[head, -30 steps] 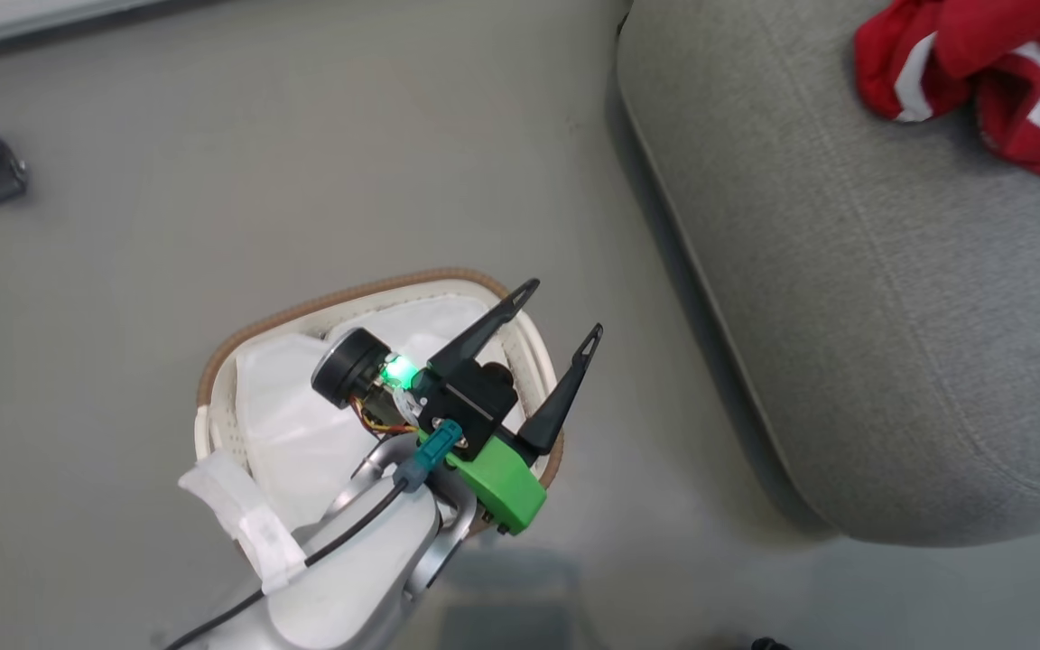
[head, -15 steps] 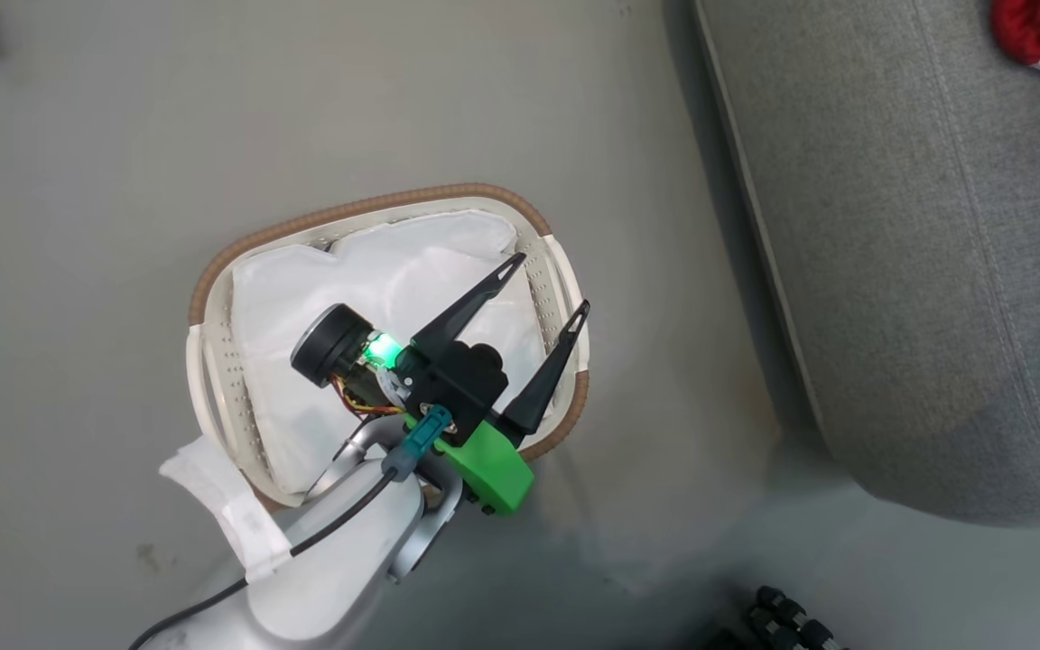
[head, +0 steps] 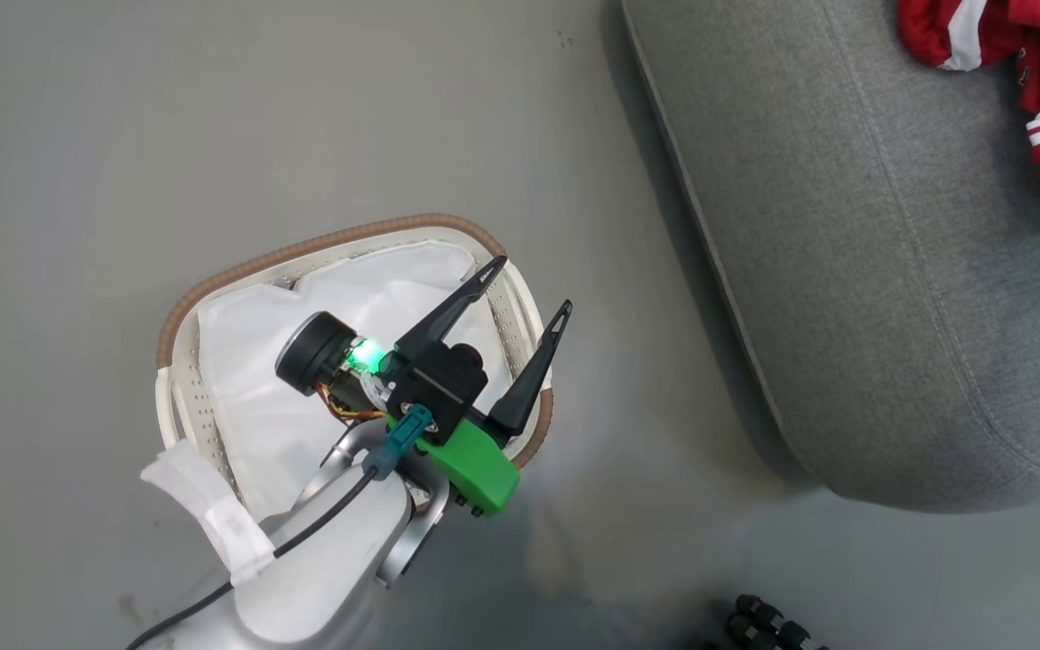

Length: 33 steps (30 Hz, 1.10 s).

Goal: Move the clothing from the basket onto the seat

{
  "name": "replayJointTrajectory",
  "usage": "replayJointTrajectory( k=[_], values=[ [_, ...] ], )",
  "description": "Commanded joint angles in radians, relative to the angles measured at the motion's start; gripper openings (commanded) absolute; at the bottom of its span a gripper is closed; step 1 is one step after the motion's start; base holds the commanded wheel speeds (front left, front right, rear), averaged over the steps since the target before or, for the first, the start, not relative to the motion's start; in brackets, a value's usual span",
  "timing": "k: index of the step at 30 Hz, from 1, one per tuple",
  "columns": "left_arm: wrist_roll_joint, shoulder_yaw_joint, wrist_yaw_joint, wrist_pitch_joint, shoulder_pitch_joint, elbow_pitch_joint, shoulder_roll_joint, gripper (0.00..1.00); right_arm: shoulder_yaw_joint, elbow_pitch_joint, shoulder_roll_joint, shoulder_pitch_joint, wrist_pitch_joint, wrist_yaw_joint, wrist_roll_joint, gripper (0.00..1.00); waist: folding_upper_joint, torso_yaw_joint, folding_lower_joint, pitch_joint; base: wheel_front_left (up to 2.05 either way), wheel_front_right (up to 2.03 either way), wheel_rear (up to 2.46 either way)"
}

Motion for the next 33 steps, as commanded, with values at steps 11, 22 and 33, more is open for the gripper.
replayJointTrajectory(
  k=[11, 22, 33],
  values=[
    [-0.056, 0.045, 0.008, -0.042, 0.058, 0.041, -0.026, 1.0, 0.036, -0.119, 0.062, 0.177, -0.005, -0.001, 0.018, 1.0, -0.0001, 0.004, 0.0, -0.157, 0.0, 0.0, 0.0],
    [-0.069, 0.16, 0.006, -0.049, 0.154, 0.039, -0.085, 1.0, 0.126, -0.175, 0.046, 0.198, -0.005, -0.001, 0.035, 1.0, -0.0001, 0.104, 0.0, -0.312, 0.0, 0.0, 0.0],
    [-0.025, 0.374, 0.009, -0.049, 0.325, 0.003, -0.113, 1.0, 0.156, -0.24, 0.127, 0.294, -0.005, -0.001, 0.052, 1.0, -0.0001, 0.25, 0.0, -0.421, 0.0, 0.0, 0.0]
  ],
)
